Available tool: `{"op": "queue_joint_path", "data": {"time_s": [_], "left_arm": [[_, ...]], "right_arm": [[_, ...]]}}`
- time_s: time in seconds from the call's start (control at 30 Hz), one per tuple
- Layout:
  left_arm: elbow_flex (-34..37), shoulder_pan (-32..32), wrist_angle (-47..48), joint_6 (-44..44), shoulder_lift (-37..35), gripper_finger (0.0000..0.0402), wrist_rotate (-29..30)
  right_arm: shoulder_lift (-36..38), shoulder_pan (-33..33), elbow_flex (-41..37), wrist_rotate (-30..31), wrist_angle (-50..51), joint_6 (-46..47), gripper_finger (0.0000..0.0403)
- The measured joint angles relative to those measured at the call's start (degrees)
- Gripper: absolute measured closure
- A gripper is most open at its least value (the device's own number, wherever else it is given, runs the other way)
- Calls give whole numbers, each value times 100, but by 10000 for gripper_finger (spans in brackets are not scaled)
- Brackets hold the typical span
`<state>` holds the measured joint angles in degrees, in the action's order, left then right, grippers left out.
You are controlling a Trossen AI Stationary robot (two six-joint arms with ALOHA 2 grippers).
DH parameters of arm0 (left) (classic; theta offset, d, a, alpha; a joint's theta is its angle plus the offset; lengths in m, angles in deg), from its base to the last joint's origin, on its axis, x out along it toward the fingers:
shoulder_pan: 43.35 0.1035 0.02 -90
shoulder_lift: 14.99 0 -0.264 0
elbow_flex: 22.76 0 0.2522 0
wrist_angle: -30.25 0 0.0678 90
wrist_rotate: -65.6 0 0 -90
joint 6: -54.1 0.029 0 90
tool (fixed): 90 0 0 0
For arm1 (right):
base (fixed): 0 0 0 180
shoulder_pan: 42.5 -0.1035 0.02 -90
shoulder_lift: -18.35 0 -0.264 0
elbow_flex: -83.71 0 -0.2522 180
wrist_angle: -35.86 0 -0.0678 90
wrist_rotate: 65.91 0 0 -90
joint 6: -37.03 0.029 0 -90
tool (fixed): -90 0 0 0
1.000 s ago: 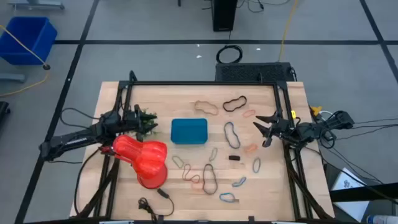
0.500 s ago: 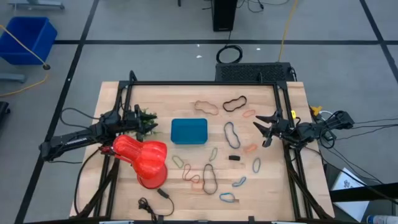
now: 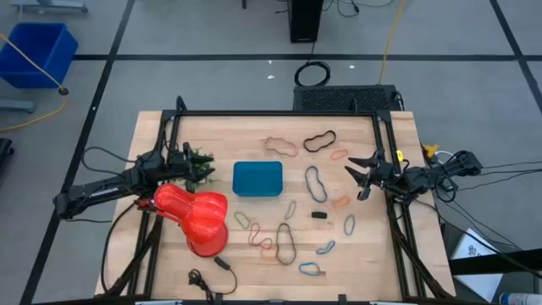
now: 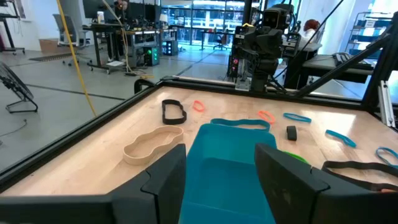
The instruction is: Pick and place rubber bands into bin
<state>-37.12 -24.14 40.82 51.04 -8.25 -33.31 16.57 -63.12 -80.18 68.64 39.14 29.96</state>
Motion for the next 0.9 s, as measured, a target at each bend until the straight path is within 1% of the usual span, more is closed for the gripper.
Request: {"op": "queue_joint_path", "data": {"time_s": [0.7, 0.9], "left_arm": [[-2, 1, 1, -1, 0, 206, 2], [0, -1, -1, 0, -1, 206, 1]], "right_arm": [[0, 1, 0, 2, 0, 0, 261], [-2, 0, 0, 0, -17, 159, 261]]}}
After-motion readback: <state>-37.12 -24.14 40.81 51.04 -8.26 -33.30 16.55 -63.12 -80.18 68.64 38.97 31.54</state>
